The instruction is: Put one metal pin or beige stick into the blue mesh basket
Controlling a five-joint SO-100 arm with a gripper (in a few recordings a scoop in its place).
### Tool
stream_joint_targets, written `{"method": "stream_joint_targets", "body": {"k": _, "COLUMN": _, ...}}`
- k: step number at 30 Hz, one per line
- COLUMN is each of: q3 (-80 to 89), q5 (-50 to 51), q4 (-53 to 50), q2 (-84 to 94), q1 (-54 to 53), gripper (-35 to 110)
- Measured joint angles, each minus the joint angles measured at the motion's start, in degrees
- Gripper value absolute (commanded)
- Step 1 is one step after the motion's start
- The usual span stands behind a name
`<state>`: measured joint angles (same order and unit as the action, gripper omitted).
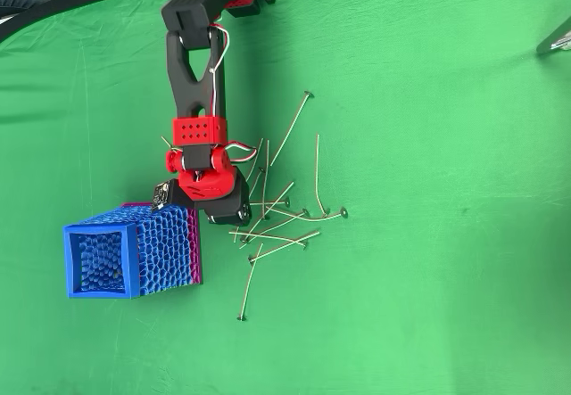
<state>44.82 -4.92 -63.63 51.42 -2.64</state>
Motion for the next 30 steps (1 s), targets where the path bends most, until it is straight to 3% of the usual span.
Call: {"method": "stream_joint_targets", "body": {"k": 30, "q3": -33.4, "q5": 0.8, "q4": -12.5, "q2": -21.4, "q1": -1.0, "gripper": 4}}
